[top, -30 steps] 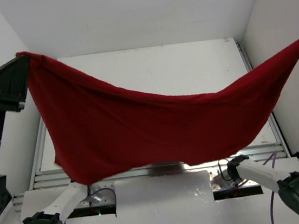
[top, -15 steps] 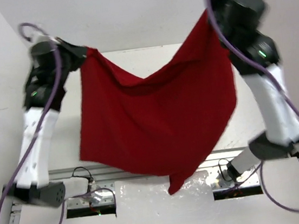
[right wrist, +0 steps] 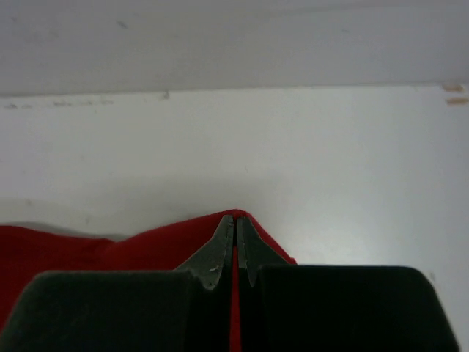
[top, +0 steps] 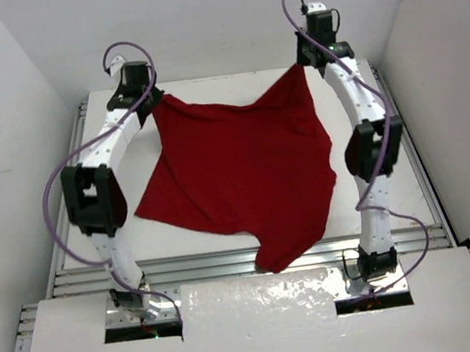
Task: Fold and stack the t-shirts
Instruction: Flatten out the tshirt
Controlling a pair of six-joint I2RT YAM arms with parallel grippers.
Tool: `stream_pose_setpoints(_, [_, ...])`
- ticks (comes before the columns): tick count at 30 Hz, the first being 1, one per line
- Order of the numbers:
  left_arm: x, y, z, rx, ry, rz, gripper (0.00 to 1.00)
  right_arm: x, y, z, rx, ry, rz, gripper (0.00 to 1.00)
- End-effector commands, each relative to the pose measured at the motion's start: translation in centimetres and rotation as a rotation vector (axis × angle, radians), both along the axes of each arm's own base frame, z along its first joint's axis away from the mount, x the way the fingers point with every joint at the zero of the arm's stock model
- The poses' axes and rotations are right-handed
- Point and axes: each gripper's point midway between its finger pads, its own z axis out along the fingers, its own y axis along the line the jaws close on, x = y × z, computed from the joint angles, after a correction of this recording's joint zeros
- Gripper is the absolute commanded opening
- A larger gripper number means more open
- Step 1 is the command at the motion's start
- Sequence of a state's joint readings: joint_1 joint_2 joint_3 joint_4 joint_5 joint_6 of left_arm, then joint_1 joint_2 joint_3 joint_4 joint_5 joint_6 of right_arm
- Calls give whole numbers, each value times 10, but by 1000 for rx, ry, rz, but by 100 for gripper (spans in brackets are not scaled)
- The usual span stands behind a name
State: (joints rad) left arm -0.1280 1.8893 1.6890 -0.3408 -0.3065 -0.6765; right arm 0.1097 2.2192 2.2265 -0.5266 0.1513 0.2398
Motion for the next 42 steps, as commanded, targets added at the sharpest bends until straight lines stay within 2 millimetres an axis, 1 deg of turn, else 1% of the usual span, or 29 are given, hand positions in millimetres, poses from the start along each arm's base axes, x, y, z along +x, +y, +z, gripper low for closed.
stream_pose_setpoints(1, [51, 24, 65, 45, -210, 65, 0, 46, 7, 54, 76, -227, 56, 0])
stream_pose_setpoints(2, [59, 25, 57, 52, -191, 57, 0, 50, 5, 41, 78, -215, 55, 0])
stream_pose_setpoints(3, [70, 24, 32, 59, -144, 47, 0, 56, 2, 42, 83, -253, 57, 0])
stream_pose_setpoints(4, [74, 20, 27, 54, -143, 29, 0, 53, 2, 11, 83, -202, 66, 0])
stream_pose_setpoints(6, [79, 19, 9, 51, -137, 22, 0, 57, 5, 4, 80, -224, 87, 0])
stream_pose_setpoints(9, [82, 25, -18, 44, -125, 56, 0, 71, 5, -12, 73, -209, 96, 0])
stream_pose_setpoints(10, [82, 30, -23, 50, -118, 82, 0, 83, 5, -13, 74, -229, 97, 0])
stream_pose_setpoints(11, [83, 37, -27, 50, -110, 106, 0, 88, 3, -15, 90, -236, 100, 0])
stream_pose_setpoints(12, [84, 42, -42, 42, -80, 130, 0, 93, 0, -16, 99, -252, 101, 0])
stream_pose_setpoints(13, [86, 54, -40, 45, -79, 179, 0, 95, -4, -26, 119, -247, 87, 0])
stream_pose_setpoints(14, [86, 60, -44, 44, -68, 208, 0, 99, -19, -23, 130, -281, 68, 0])
stream_pose_setpoints(16, [85, 76, -61, 49, -37, 288, 0, 103, -30, -31, 154, -287, 40, 0])
stream_pose_setpoints(17, [84, 81, -67, 48, -31, 316, 0, 107, -29, -26, 160, -315, 45, 0])
stream_pose_setpoints(18, [83, 86, -73, 62, -37, 341, 0, 109, -47, -28, 162, -326, 24, 0])
stream_pose_setpoints(19, [83, 89, -76, 64, -41, 358, 0, 111, -48, -27, 171, -342, 26, 0])
stream_pose_setpoints(22, [93, 98, -84, 65, -58, 380, 0, 119, -45, -8, 202, -415, 54, 0])
stream_pose_setpoints(23, [99, 99, -85, 63, -60, 370, 0, 121, -45, 0, 210, -449, 58, 0])
stream_pose_setpoints(24, [111, 99, -86, 69, -65, 347, 0, 122, -45, 1, 217, -460, 64, 0])
stream_pose_setpoints(25, [117, 102, -88, 76, -65, 344, 0, 123, -47, 3, 225, -473, 60, 0])
stream_pose_setpoints(26, [122, 104, -99, 99, -50, 327, 0, 126, -46, 4, 226, -495, 65, 0])
stream_pose_setpoints(27, [130, 104, -84, 104, -90, 323, 0, 127, -45, 8, 225, -509, 67, 0])
stream_pose_setpoints(29, [137, 108, -77, 130, -122, 317, 0, 130, -46, 7, 224, -520, 71, 0])
stream_pose_setpoints(30, [138, 109, -74, 139, -132, 315, 0, 131, -45, -2, 223, -510, 79, 0])
stream_pose_setpoints(32, [137, 115, -68, 165, -141, 333, 0, 132, -42, -5, 223, -518, 94, 0])
stream_pose_setpoints(33, [135, 119, -69, 181, -138, 351, 0, 133, -41, -13, 228, -509, 101, 0])
stream_pose_setpoints(36, [122, 132, -63, 228, -141, 411, 0, 134, -29, -26, 238, -495, 129, 0])
stream_pose_setpoints(38, [112, 139, -59, 236, -144, 454, 0, 135, -20, -28, 243, -497, 149, 0])
stream_pose_setpoints(39, [110, 141, -57, 240, -148, 462, 0, 136, -18, -31, 243, -493, 152, 0])
stream_pose_setpoints(42, [107, 147, -47, 265, -154, 493, 0, 135, -11, -28, 258, -494, 163, 0])
